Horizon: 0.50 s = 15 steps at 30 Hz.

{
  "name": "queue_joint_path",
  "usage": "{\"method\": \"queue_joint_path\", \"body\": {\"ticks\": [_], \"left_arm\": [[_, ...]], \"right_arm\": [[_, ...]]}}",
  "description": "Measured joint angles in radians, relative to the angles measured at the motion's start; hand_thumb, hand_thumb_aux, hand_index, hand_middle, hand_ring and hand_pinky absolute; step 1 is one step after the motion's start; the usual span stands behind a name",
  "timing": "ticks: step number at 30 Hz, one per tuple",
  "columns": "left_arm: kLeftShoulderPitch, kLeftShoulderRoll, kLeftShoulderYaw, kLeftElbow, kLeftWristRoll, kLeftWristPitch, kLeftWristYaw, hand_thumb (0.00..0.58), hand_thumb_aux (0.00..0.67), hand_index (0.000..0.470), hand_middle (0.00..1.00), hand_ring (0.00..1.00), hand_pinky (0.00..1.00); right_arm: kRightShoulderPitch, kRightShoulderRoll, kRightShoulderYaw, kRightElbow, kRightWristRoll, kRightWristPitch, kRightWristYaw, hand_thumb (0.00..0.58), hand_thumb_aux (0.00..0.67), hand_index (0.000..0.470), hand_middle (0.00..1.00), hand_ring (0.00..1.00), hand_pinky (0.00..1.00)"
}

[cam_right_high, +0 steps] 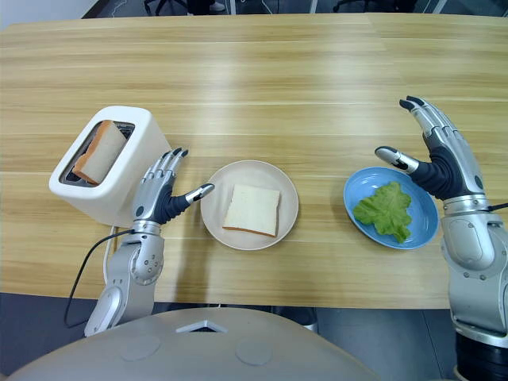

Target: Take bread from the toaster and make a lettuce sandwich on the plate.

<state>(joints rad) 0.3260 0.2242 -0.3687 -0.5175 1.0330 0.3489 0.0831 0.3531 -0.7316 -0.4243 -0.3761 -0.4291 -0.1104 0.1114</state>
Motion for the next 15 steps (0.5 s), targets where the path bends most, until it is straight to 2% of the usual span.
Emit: {"method": "queue_joint_path", "body": {"ticks": [2, 7, 15], "left_arm": [[0.018, 0.002, 0.014, 0.005, 0.0, -0.007, 0.004, 0.0, 0.0, 0.0, 0.0, 0.0, 0.0], [0.028, -0.001, 0.025, 0.009, 0.002, -0.026, 0.009, 0.0, 0.0, 0.0, 0.0, 0.0, 0.0], [0.052, -0.015, 0.028, 0.014, 0.006, -0.038, 0.014, 0.0, 0.0, 0.0, 0.0, 0.0, 0.0]], "right_arm": [[0.011, -0.052, 0.008, 0.13, -0.081, -0.04, -0.034, 0.0, 0.0, 0.0, 0.0, 0.0, 0.0], [-0.013, -0.111, 0.144, 0.452, -0.234, -0.144, -0.146, 0.0, 0.0, 0.0, 0.0, 0.0, 0.0], [-0.112, -0.157, 0.314, 0.755, -0.341, -0.203, -0.282, 0.0, 0.0, 0.0, 0.0, 0.0, 0.0]]}}
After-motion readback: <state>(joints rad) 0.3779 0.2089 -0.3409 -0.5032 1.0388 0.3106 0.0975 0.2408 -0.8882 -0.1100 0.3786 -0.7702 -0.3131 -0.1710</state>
